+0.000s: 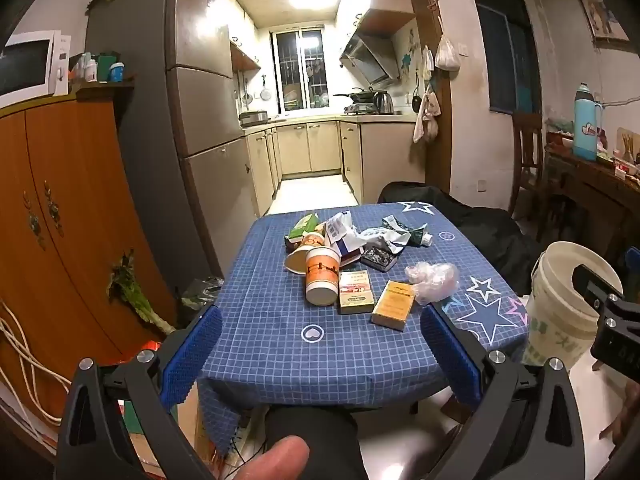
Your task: Collect trash
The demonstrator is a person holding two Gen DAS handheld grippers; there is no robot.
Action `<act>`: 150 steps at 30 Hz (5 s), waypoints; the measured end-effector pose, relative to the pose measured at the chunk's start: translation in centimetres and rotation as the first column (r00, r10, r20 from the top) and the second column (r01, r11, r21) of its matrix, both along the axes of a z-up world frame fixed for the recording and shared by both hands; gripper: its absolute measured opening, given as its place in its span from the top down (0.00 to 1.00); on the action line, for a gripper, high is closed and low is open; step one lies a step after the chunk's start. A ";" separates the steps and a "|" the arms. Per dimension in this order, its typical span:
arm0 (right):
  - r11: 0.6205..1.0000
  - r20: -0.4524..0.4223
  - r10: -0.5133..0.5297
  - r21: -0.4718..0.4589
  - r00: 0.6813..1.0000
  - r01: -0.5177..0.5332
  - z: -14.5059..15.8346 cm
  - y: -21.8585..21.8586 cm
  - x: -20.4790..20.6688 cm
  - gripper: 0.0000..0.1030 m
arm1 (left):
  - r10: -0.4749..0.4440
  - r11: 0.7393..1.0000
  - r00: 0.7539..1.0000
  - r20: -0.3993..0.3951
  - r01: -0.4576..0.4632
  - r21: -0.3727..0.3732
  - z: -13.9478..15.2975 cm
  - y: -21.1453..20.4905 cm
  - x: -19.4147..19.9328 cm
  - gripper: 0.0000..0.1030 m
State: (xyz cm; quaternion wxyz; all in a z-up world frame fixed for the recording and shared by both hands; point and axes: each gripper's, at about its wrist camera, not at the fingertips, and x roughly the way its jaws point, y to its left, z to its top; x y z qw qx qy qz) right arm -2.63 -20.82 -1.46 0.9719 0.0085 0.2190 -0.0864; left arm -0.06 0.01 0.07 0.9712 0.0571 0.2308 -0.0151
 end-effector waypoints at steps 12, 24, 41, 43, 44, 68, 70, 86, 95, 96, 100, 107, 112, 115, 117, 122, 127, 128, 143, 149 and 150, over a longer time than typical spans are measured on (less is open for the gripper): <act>1.000 -0.021 0.009 0.000 1.000 -0.009 -0.4 -0.2 0.2 0.05 | 0.005 1.000 1.000 0.006 -0.005 0.005 0.1 -0.2 -0.3 0.03; 1.000 -0.034 0.009 -0.003 0.999 -0.009 -0.3 0.2 0.3 0.05 | 0.003 1.000 1.000 -0.002 -0.003 0.002 -0.2 0.0 0.0 0.03; 1.000 -0.055 0.016 0.005 0.998 -0.015 -0.9 0.3 1.0 0.05 | 0.004 1.000 1.000 -0.012 -0.003 0.005 -0.4 0.0 0.1 0.03; 1.000 -0.057 0.016 0.006 0.998 -0.016 -1.0 0.3 1.1 0.05 | 0.004 1.000 1.000 -0.016 -0.004 0.007 -0.9 0.0 0.4 0.03; 1.000 -0.058 0.017 0.006 0.998 -0.016 -1.0 0.3 1.2 0.05 | 0.004 1.000 1.000 -0.016 -0.004 0.007 -1.0 0.0 0.4 0.03; 0.999 -0.101 0.023 0.033 0.995 -0.020 -2.3 -0.3 2.6 0.05 | 0.018 0.999 0.998 -0.054 -0.016 0.031 -2.3 -0.1 2.3 0.03; 0.999 -0.103 0.025 0.035 0.994 -0.021 -2.3 -0.3 2.6 0.05 | 0.019 0.999 0.998 -0.055 -0.017 0.034 -2.4 -0.2 2.4 0.03; 0.993 -0.114 0.056 0.109 0.992 -0.044 -4.2 -1.0 4.9 0.05 | 0.055 0.998 0.995 -0.082 -0.056 -0.005 -4.9 2.4 4.8 0.03; 0.977 -0.173 0.184 0.141 0.968 -0.161 -7.4 -0.3 10.4 0.05 | 0.050 0.993 0.978 -0.203 -0.070 -0.095 -8.7 5.7 9.1 0.04; 0.977 -0.172 0.185 0.142 0.968 -0.162 -7.6 -0.4 11.1 0.05 | 0.062 0.988 0.979 -0.195 -0.087 -0.125 -9.0 6.3 9.6 0.04; 0.964 -0.145 0.225 0.174 0.964 -0.199 -8.7 -0.6 14.3 0.05 | 0.112 0.985 0.978 -0.178 -0.134 -0.112 -10.3 7.4 11.5 0.04; 0.970 -0.198 0.215 0.157 0.956 -0.186 -11.0 -0.6 20.2 0.05 | 0.133 0.986 0.943 -0.304 -0.158 -0.059 -13.9 8.5 16.7 0.05; 0.954 -0.246 0.227 0.251 0.942 -0.165 -12.7 -1.9 23.3 0.11 | 0.095 0.981 0.950 -0.297 -0.140 -0.137 -14.2 8.9 18.9 0.27; 0.939 -0.292 0.252 0.304 0.923 -0.160 -14.1 -2.3 24.5 0.12 | 0.059 0.980 0.961 -0.272 -0.107 -0.167 -13.4 8.2 21.0 0.26; 0.926 -0.318 0.275 0.343 0.907 -0.161 -15.1 -2.5 25.2 0.12 | -0.007 0.978 0.963 -0.269 -0.049 -0.202 -12.9 7.4 22.4 0.20; 0.894 -0.330 0.333 0.409 0.883 -0.185 -16.6 -2.7 26.0 0.33 | -0.062 0.990 0.969 -0.240 0.029 -0.136 -13.2 4.5 26.8 0.18; 0.879 -0.320 0.362 0.429 0.876 -0.206 -16.8 -2.9 26.2 0.45 | -0.075 0.993 0.958 -0.277 0.047 -0.105 -15.3 3.3 31.1 0.17; 0.876 -0.320 0.365 0.437 0.874 -0.206 -16.8 -3.0 26.3 0.45 | -0.093 0.991 0.954 -0.284 0.060 -0.122 -15.7 3.3 31.5 0.17; 0.867 -0.291 0.390 0.434 0.874 -0.242 -16.3 -3.0 25.7 0.60 | -0.198 0.965 0.931 -0.306 0.130 -0.229 -16.9 4.5 31.0 0.42; 0.863 -0.247 0.390 0.436 0.887 -0.258 -14.6 -3.4 24.5 0.60 | -0.133 0.982 0.962 -0.236 0.095 -0.164 -14.2 4.8 27.3 0.42; 0.863 -0.238 0.386 0.433 0.891 -0.258 -14.2 -3.6 24.1 0.60 | -0.121 0.984 0.968 -0.220 0.089 -0.152 -13.6 5.1 26.4 0.42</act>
